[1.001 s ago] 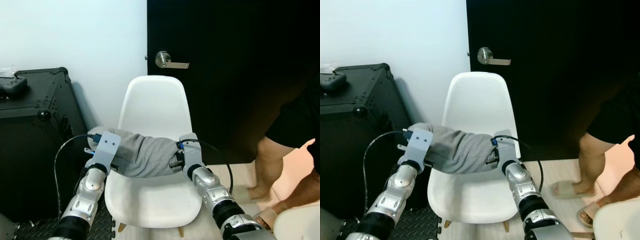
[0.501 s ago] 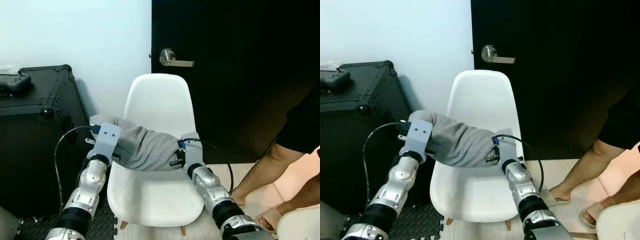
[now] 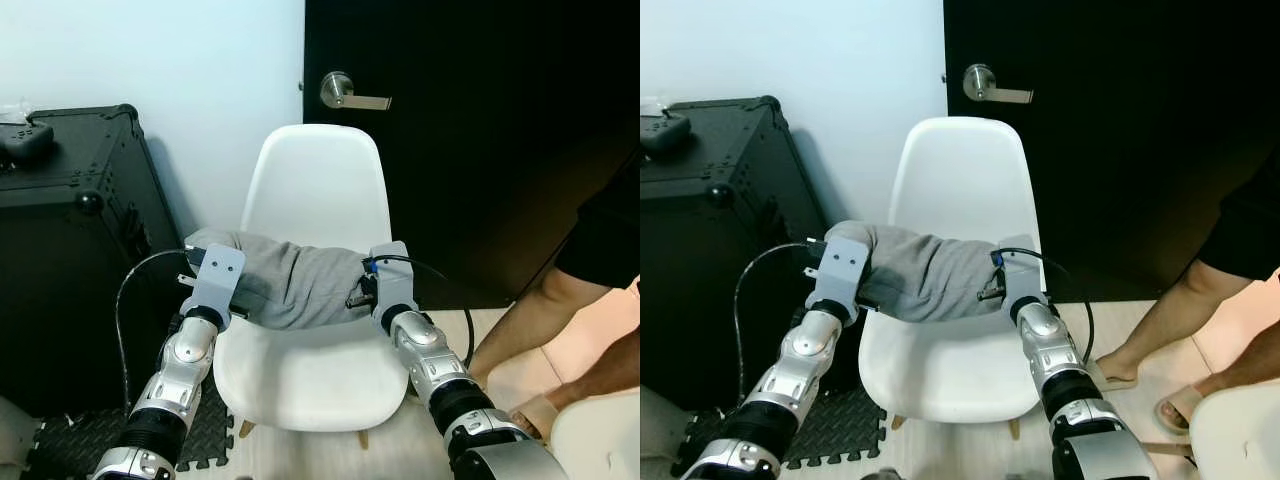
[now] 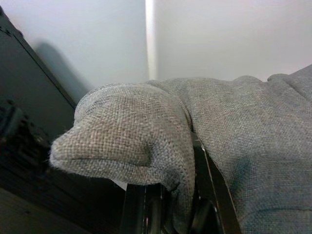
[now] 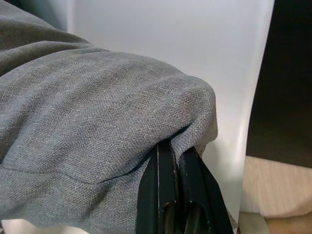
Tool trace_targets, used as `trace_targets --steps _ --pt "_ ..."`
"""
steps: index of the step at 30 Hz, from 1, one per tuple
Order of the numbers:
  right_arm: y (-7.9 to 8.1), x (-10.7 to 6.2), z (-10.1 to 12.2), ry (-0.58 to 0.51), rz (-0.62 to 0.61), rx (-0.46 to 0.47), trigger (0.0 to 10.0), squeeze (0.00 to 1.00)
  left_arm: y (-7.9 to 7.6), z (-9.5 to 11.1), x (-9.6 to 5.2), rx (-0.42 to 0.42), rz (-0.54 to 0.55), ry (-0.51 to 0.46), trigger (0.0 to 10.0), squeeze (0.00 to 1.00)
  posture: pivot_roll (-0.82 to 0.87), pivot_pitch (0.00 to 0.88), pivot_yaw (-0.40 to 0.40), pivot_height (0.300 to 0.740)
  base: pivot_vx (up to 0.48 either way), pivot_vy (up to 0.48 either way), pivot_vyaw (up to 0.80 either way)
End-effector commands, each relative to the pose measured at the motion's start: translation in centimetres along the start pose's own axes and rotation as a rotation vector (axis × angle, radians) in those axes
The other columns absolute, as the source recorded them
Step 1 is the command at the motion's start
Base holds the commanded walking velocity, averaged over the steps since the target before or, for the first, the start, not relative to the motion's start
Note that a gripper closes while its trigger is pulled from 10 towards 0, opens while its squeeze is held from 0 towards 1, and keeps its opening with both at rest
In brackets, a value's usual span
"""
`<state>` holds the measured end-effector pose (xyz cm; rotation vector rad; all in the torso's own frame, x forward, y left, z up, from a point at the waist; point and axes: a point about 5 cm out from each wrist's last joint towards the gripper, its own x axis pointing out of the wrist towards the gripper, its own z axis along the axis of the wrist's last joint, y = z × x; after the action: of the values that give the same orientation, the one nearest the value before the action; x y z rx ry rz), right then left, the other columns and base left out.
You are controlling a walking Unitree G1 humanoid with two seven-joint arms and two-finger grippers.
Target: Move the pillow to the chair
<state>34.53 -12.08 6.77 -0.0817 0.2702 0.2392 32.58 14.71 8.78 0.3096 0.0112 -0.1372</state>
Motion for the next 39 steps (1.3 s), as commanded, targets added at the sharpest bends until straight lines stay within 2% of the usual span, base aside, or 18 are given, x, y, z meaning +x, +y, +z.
trace_targets --steps 1,9,10,12,15,20,39 --pt "0.7 0.4 1.9 -0.084 0.027 -0.002 10.0 0.0 -1.3 0.9 0.3 0.026 -0.077 -0.052 10.0 0.0 0.08 0.076 -0.027 0.638 0.0 0.0 0.0" --pt "0.6 0.5 2.1 -0.087 0.025 0.003 10.0 0.0 -1.6 1.2 0.5 0.029 -0.162 -0.083 10.0 0.0 0.08 0.077 -0.034 0.638 0.0 0.0 0.0" --pt "0.3 0.7 3.0 -0.128 -0.001 0.013 10.0 0.0 -1.5 2.4 1.2 0.094 -0.195 -0.152 10.0 0.0 0.07 0.088 -0.051 0.638 0.0 0.0 0.0" --pt "0.3 0.7 3.0 -0.128 -0.001 0.013 10.0 0.0 -1.5 2.4 1.2 0.094 -0.195 -0.152 10.0 0.0 0.07 0.088 -0.051 0.638 0.0 0.0 0.0" --pt "0.1 0.8 3.7 -0.156 -0.014 0.023 10.0 0.0 -1.4 3.4 1.6 0.201 -0.217 -0.218 10.0 0.0 0.06 0.091 -0.059 0.638 0.0 0.0 0.0" --pt "0.1 1.0 3.8 -0.151 0.002 0.021 10.0 0.0 -1.4 3.5 1.8 0.24 -0.24 -0.231 10.0 0.0 0.06 0.086 -0.074 0.624 0.0 0.0 0.0" --pt "0.4 1.3 4.4 -0.162 0.015 -0.004 10.0 0.0 -0.9 3.4 2.1 0.282 -0.213 -0.243 10.0 0.0 0.04 0.109 -0.109 0.599 0.0 0.0 0.0"
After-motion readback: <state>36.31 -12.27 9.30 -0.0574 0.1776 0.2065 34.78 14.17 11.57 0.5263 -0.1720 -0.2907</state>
